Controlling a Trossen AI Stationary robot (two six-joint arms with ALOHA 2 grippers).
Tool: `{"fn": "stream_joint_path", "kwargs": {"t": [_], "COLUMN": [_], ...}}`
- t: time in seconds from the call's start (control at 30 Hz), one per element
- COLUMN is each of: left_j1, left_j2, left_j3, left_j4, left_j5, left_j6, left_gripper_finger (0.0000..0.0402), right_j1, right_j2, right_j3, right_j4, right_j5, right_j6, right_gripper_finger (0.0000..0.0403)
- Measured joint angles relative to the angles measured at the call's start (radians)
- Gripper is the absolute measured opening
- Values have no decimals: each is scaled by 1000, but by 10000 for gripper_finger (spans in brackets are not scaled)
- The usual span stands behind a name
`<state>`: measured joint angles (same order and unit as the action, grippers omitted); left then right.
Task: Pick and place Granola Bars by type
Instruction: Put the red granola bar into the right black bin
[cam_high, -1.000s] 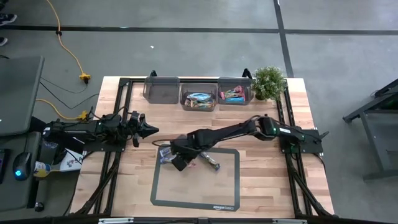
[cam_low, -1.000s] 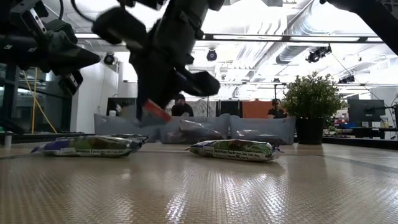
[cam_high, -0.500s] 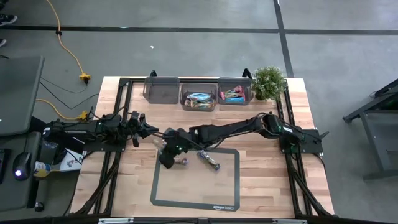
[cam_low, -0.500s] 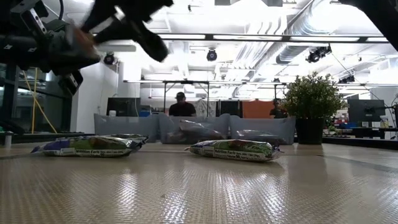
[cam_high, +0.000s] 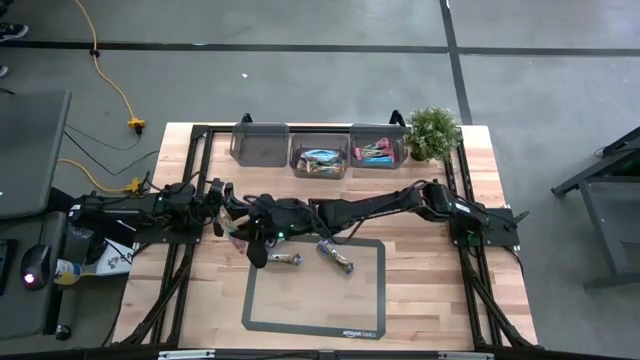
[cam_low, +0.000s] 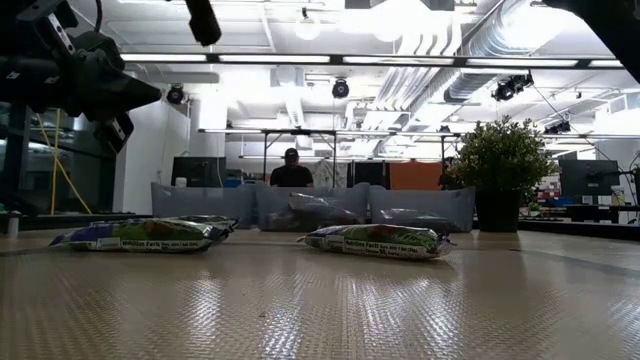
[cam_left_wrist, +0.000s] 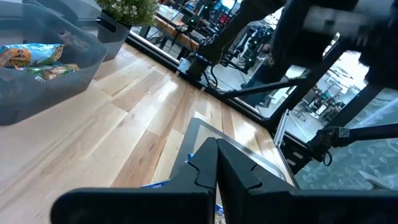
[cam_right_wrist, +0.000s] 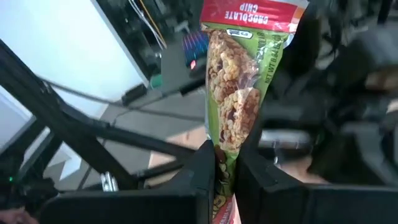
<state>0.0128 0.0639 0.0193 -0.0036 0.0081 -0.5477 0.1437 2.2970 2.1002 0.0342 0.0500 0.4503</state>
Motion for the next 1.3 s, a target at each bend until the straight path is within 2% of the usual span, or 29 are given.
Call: {"fn": "stream_joint_path", "kwargs": {"t": [0.37, 0.77, 1.03, 1.3], "left_j1": [0, 0, 0, 0], "left_j2": [0, 0, 0, 0], "left_j3": [0, 0, 0, 0], "left_j4": [0, 0, 0, 0], "left_j5": [0, 0, 0, 0], "left_j6": [0, 0, 0, 0], "left_gripper_finger": [1, 1, 1, 1], "right_j1": [-40, -145, -258, -398], "right_j2": [-101, -283, -374, -409], "right_j3": [0, 0, 0, 0], "right_j4": [64, 44, -86, -369], "right_j5": [77, 308, 423, 503], "right_j6": [-208, -482, -582, -591], "right_gripper_finger": [29, 29, 25, 27]}}
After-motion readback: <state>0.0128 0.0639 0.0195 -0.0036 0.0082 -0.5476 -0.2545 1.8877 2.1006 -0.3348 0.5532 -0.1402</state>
